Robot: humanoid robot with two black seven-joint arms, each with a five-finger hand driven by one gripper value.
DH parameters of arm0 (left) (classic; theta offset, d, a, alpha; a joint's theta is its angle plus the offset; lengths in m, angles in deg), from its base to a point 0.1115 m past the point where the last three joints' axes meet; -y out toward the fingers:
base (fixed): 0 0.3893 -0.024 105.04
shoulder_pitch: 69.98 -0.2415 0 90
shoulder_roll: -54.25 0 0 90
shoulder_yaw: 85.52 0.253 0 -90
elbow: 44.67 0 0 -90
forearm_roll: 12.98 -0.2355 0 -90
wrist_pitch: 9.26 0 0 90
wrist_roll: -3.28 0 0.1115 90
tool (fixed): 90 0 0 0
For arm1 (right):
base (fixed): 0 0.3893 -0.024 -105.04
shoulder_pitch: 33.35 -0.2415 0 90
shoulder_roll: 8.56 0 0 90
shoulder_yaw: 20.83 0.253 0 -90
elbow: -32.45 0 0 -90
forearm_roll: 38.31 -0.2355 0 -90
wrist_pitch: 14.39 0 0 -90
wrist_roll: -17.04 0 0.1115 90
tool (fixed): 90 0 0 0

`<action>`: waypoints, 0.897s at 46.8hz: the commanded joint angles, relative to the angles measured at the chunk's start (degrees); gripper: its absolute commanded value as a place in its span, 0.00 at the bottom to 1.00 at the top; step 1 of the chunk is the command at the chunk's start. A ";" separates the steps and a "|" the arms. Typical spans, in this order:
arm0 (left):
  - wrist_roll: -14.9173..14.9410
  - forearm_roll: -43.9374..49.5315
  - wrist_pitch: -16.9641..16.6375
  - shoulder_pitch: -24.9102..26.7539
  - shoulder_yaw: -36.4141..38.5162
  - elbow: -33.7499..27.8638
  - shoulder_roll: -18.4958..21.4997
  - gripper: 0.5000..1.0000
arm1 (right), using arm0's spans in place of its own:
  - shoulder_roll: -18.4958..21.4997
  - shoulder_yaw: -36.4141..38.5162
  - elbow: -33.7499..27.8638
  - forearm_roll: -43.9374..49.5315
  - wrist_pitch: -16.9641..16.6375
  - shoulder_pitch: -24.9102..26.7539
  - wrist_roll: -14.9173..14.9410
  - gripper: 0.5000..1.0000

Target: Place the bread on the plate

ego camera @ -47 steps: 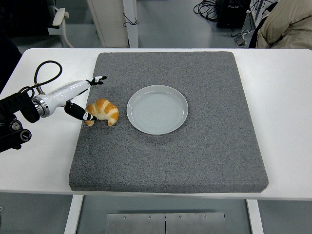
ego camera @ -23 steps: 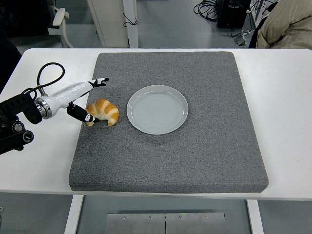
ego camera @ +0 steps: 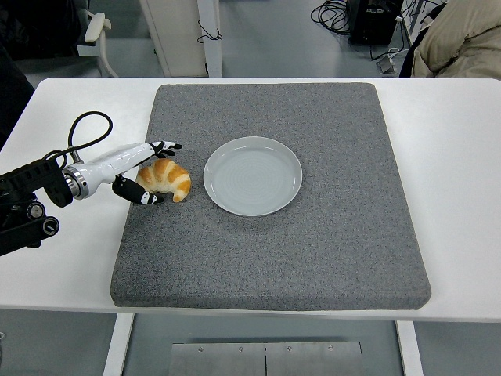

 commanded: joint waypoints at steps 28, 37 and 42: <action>-0.65 0.10 0.01 0.76 0.44 0.63 0.06 0.00 | 0.00 -0.01 -0.02 0.00 0.00 0.00 0.00 1.00; -1.62 0.54 0.27 4.10 -0.18 0.55 0.76 0.00 | 0.00 -0.01 0.06 0.00 0.00 0.00 0.00 1.00; -1.80 0.89 0.36 5.59 -0.53 0.55 1.11 0.00 | 0.00 -0.01 -0.02 0.00 0.00 0.00 0.00 1.00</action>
